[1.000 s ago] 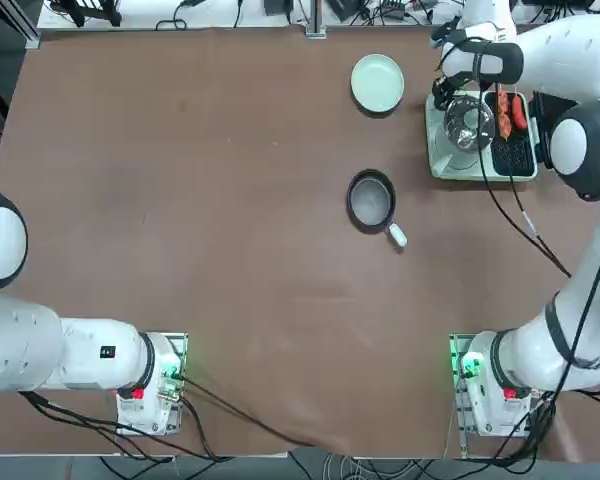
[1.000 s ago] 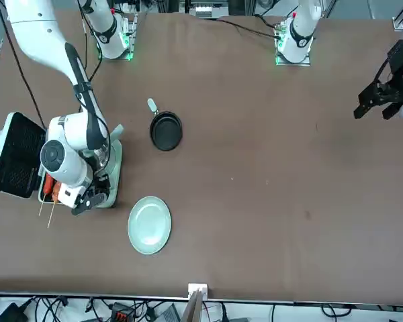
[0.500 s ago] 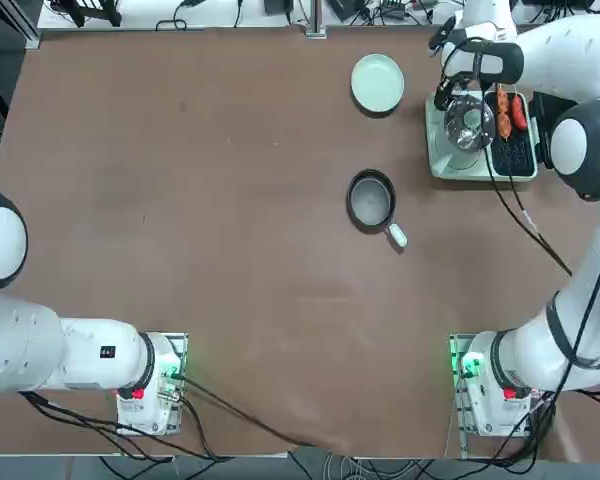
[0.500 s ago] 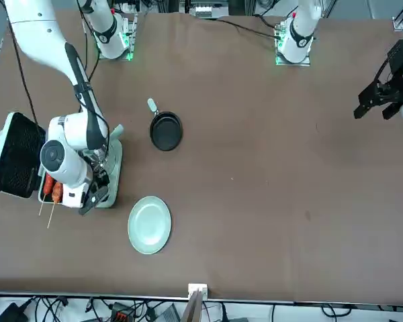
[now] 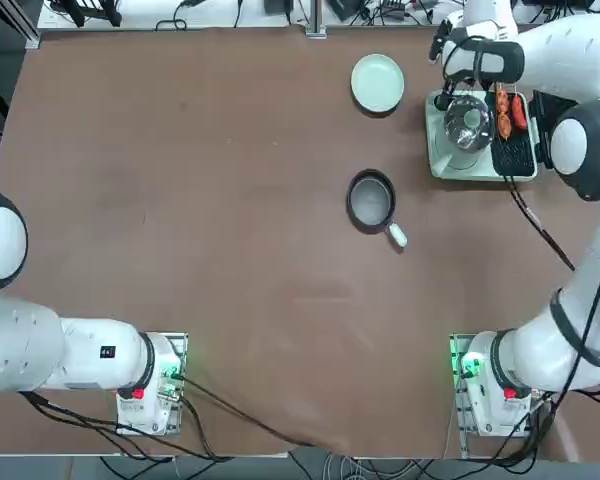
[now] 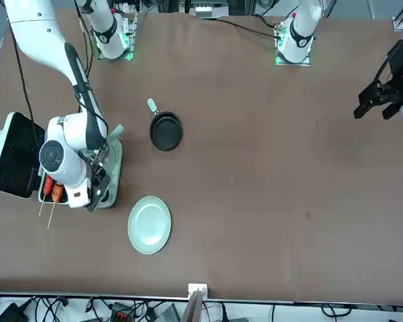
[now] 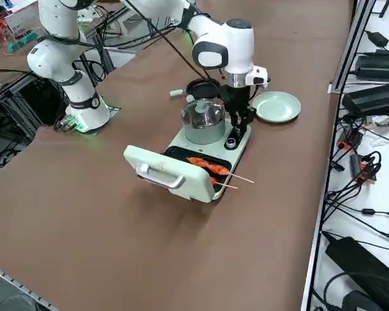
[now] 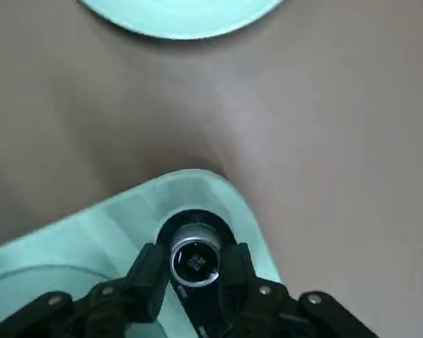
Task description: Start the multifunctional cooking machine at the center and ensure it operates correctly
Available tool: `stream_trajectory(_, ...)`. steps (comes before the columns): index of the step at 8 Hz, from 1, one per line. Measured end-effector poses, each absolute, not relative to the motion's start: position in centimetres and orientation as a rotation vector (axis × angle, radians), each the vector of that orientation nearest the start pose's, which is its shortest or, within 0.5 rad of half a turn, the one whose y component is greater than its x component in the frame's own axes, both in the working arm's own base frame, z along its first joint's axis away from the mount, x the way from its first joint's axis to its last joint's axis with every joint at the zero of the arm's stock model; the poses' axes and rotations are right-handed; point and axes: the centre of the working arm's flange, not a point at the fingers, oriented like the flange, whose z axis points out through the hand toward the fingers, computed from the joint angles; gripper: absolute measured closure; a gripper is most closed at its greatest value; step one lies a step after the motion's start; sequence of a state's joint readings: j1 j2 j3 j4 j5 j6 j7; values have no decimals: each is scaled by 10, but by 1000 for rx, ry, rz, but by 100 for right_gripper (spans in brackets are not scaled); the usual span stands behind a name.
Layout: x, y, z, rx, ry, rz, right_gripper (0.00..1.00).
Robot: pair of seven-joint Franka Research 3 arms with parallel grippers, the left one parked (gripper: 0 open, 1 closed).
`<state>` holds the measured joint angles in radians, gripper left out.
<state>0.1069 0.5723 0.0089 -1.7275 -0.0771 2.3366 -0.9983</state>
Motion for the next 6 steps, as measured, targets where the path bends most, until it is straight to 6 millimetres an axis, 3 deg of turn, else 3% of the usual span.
stream_trajectory(3,671,62,257,-2473,-1945,-60,58)
stream_trajectory(6,671,58,257,-2482,-1906,-74,58)
